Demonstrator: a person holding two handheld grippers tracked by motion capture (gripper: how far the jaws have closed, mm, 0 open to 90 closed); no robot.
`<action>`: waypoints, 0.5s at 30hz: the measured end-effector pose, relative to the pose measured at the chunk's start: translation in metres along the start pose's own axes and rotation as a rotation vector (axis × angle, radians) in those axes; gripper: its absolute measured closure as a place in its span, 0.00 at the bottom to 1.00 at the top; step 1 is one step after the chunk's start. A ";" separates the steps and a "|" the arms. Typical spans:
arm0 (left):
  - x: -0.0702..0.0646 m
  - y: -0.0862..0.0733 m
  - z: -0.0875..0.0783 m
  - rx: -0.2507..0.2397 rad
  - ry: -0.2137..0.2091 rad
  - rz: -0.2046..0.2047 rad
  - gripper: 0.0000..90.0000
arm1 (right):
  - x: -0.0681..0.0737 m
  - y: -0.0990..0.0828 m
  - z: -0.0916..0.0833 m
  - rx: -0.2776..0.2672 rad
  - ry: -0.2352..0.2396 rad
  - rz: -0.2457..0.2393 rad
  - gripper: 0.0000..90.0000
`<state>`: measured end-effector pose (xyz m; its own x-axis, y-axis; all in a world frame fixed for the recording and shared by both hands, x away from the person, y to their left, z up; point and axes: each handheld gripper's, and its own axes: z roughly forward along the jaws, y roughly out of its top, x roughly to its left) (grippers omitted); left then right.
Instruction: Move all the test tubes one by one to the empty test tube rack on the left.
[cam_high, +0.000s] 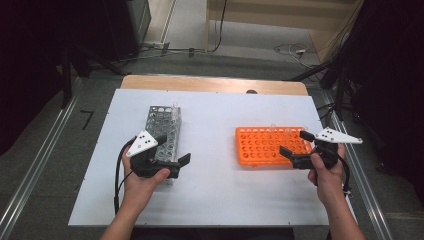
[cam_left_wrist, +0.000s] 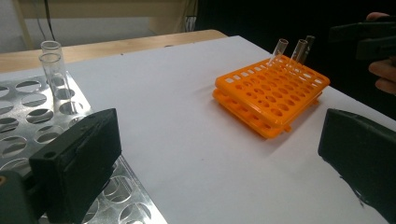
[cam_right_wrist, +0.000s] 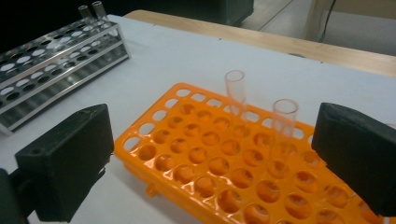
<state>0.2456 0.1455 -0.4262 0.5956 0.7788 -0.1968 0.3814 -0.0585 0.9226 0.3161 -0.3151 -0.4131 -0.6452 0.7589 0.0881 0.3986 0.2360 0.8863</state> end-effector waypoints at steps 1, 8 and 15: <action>0.000 0.000 0.000 -0.002 -0.001 -0.001 0.00 | -0.003 0.001 0.000 -0.003 -0.008 0.000 0.00; 0.001 -0.002 -0.002 -0.002 0.002 -0.007 0.00 | -0.026 0.005 0.001 -0.007 -0.047 0.045 0.00; 0.002 -0.003 -0.001 0.001 -0.003 -0.010 0.00 | -0.046 0.000 0.000 -0.028 -0.104 0.111 0.04</action>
<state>0.2450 0.1473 -0.4292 0.5941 0.7773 -0.2069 0.3879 -0.0516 0.9203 0.3459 -0.3497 -0.4169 -0.5271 0.8382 0.1399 0.4442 0.1315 0.8862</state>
